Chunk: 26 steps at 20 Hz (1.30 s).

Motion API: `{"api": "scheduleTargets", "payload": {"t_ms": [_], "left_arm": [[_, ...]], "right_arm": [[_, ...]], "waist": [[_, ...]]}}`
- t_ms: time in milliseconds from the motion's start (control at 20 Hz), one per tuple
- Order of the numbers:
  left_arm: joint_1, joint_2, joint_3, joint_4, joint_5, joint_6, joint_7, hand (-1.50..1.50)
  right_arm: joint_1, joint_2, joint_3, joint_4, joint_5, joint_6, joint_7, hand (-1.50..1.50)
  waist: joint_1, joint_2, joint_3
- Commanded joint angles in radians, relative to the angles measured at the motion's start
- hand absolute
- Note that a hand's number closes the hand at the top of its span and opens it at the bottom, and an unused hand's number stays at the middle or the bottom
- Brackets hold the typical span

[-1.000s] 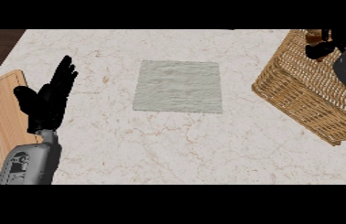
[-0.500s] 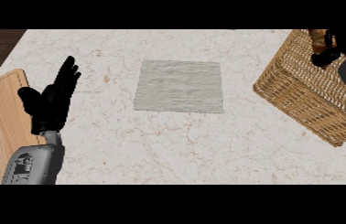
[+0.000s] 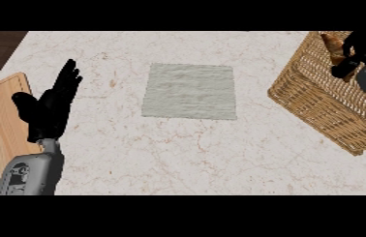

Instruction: Pick the croissant from the placemat and place it in the basket

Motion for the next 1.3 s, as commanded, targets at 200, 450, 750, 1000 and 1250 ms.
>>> {"api": "scheduleTargets", "payload": {"t_ms": [200,450,750,1000,1250], "left_arm": [[-0.022,0.008,0.017,0.050,0.002,-0.002,-0.025,0.00],[-0.019,-0.012,-0.003,-0.015,-0.004,0.019,0.030,0.00],[0.001,0.019,0.020,0.030,0.005,-0.012,-0.017,0.00],[0.015,0.018,0.018,-0.013,-0.002,0.003,0.022,0.00],[0.047,0.025,0.042,-0.007,0.013,-0.003,0.002,0.00]], "right_arm": [[0.041,-0.009,-0.038,-0.022,-0.038,-0.027,0.050,-1.50],[0.047,0.038,-0.144,-0.088,-0.144,-0.173,0.007,-1.50],[0.016,-0.010,-0.282,-0.135,-0.282,-0.198,-0.050,-1.50],[0.016,-0.072,-0.376,-0.172,-0.384,-0.163,-0.024,-1.50],[0.127,-0.140,-0.497,-0.218,-0.522,-0.131,-0.122,-1.50]], "waist": [[-0.008,0.000,0.000],[-0.010,-0.005,0.001],[-0.021,-0.007,0.001],[-0.045,-0.021,-0.001],[-0.065,-0.026,-0.002]]}}
